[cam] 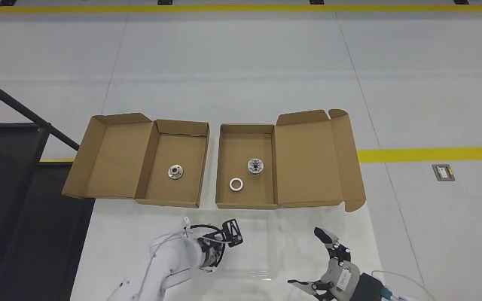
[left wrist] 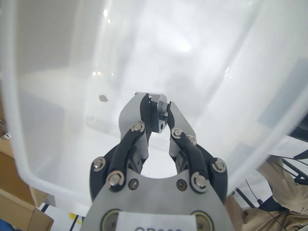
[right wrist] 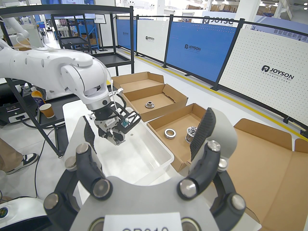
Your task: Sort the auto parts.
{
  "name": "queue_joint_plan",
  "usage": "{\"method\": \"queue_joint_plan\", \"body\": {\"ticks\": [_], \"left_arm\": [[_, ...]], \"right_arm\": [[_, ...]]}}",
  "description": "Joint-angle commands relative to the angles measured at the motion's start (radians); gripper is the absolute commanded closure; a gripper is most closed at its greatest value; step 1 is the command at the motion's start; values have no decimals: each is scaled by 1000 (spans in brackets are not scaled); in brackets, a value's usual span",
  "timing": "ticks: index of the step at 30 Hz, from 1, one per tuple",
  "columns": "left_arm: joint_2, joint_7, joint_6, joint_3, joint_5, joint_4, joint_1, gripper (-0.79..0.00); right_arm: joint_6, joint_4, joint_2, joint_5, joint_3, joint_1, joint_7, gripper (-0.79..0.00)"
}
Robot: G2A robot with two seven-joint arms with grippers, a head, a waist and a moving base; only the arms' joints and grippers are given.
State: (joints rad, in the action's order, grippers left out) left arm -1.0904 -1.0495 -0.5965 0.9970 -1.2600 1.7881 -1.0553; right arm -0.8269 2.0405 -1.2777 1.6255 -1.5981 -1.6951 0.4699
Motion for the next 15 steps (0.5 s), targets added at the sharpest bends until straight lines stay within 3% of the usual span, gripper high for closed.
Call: {"method": "queue_joint_plan", "body": {"ticks": [1,5,9,12,15], "left_arm": [[9,-7,-11,54,59,67,-11,0],[21,28,24,160,102,165,-22,0],[27,113,108,246,64,195,-16,0],[26,195,176,288,48,147,8,0],[20,267,218,313,98,18,63,0]], "right_arm": [[0,0,0,0,0,0,0,-785],[0,0,0,0,0,0,0,-785],[0,0,0,0,0,0,0,-785],[0,0,0,0,0,0,0,-785],[0,0,0,0,0,0,0,-785]]}}
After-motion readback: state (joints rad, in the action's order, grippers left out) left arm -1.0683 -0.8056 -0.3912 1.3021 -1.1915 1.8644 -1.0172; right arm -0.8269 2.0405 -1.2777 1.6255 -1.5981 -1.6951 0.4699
